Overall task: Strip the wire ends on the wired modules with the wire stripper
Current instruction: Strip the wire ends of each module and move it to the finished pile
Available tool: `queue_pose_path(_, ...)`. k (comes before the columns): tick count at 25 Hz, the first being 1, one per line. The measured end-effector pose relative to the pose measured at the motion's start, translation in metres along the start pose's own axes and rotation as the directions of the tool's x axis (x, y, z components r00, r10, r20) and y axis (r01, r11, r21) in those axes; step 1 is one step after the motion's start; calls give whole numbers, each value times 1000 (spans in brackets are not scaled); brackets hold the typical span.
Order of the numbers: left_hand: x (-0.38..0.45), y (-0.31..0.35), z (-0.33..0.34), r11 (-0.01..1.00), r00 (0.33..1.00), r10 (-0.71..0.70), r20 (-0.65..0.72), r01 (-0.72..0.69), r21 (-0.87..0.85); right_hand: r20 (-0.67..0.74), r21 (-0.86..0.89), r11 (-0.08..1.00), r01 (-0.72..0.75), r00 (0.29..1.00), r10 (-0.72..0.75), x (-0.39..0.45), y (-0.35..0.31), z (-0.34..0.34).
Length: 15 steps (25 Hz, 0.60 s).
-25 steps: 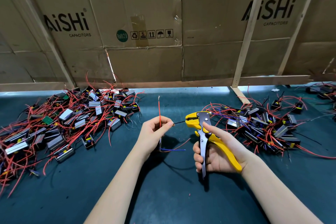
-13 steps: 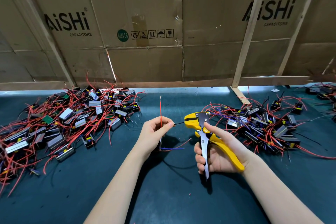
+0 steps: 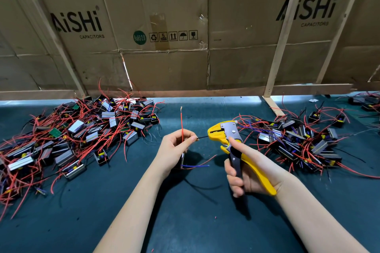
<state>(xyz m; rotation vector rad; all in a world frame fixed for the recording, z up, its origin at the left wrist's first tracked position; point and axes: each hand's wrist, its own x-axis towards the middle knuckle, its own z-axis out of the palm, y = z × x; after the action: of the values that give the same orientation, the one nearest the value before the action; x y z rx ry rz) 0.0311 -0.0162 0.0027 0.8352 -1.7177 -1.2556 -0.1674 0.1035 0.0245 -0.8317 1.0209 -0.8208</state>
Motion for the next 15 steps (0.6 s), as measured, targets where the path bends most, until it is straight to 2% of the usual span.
queue_pose_path(3,-1,1,0,1000,1000,4,18,-5,12,-135,7,999,38,990,-37,1,-3,3)
queue_pose_path(6,0,3,4,1000,1000,-19,14,19,-23,-110,64,997,41,993,-34,1,-1,2)
queue_pose_path(9,1,7,5,996,999,-48,3,48,-79,-77,246,969,24,997,-5,3,2,2)
queue_pose_path(11,0,7,5,999,999,-10,32,11,-33,-91,315,948,35,996,-7,4,3,-1)
queue_pose_path(15,-6,9,6,988,993,25,112,-41,148,-87,328,944,31,996,-3,5,2,-2)
